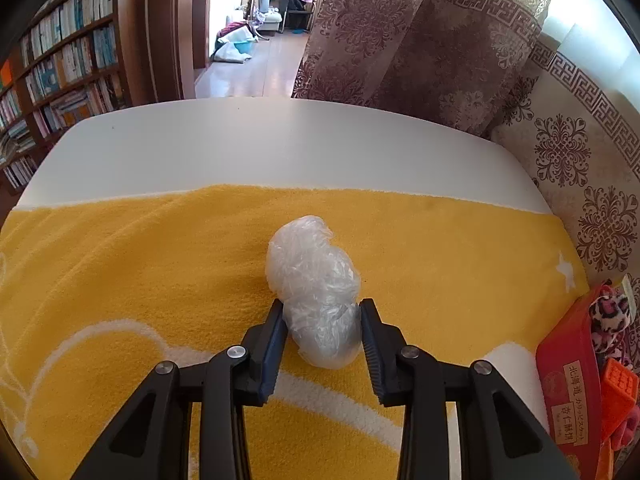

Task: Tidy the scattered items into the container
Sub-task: 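Grasp the clear plastic bag with the left tool while the right holds the strip, then carry the plastic bag and strip into the red tin and open both tools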

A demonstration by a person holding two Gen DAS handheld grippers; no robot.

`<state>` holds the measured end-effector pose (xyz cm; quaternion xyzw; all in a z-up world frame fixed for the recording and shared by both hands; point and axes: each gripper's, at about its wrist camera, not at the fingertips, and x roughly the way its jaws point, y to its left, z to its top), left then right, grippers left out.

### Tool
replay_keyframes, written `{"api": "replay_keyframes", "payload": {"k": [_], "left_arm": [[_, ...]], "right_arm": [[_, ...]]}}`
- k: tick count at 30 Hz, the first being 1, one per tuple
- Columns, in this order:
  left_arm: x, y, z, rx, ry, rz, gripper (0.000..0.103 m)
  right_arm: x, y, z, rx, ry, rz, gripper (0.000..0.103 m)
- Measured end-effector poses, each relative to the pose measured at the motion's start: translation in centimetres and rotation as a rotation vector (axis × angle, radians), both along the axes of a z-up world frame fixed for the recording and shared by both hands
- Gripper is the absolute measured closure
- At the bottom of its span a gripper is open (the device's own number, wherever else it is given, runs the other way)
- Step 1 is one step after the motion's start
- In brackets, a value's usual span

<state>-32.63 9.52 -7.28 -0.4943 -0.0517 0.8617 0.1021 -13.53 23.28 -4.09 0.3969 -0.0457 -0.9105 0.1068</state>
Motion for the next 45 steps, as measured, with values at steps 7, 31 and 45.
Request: {"api": "replay_keyframes", "payload": {"k": [7, 31, 45], "left_arm": [[3.1, -0.5, 2.6, 0.017, 0.058, -0.018, 0.066], [17.3, 16.7, 9.5, 0.147, 0.138, -0.539, 0.066], [18.5, 20.4, 7.4, 0.037, 0.160, -0.593, 0.044]], "right_arm": [[0.8, 0.8, 1.7, -0.020, 0.067, -0.025, 0.035], [4.4, 20.2, 7.9, 0.007, 0.215, -0.403, 0.035], [1.2, 22.1, 5.2, -0.051, 0.130, -0.405, 0.023]]}}
